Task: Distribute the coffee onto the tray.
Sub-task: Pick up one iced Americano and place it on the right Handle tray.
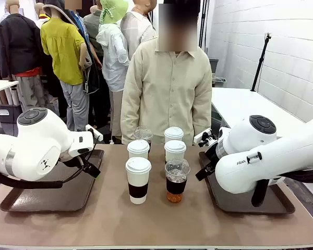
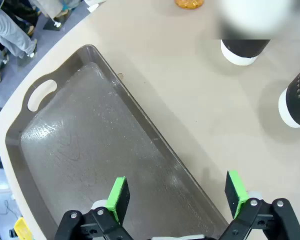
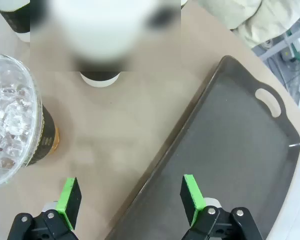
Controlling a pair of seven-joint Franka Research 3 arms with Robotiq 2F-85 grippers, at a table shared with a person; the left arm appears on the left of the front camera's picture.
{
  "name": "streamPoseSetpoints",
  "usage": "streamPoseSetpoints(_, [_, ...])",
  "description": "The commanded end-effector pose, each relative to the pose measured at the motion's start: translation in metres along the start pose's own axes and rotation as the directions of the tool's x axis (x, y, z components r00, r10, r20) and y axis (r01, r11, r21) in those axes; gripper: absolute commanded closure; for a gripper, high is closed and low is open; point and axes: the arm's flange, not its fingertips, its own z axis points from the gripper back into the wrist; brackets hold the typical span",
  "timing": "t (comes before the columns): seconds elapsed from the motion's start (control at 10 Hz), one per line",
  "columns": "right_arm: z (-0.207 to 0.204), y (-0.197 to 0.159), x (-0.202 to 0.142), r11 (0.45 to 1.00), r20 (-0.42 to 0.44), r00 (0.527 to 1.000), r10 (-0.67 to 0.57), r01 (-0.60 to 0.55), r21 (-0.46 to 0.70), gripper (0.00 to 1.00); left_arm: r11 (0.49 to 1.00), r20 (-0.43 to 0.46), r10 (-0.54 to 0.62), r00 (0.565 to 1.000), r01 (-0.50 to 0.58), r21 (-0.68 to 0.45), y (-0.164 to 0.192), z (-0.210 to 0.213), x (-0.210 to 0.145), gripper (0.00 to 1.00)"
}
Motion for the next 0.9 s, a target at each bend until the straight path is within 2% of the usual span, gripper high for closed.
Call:
streamPoseSetpoints(0.0, [0.0000,0.0000,0.0000,1.000,0.000,1.000,0.000,0.000,0.000,0.00,1.000,0.000,0.000,1.000,0.000,0.000,-0.0001,0.0001,0.0000,0.00])
streamPoseSetpoints(0.8, [0.0000,0.0000,0.0000,1.000,0.000,1.000,0.000,0.000,0.000,0.00,1.000,0.000,0.000,1.000,0.000,0.000,-0.0001,0.0001,0.0000,0.00])
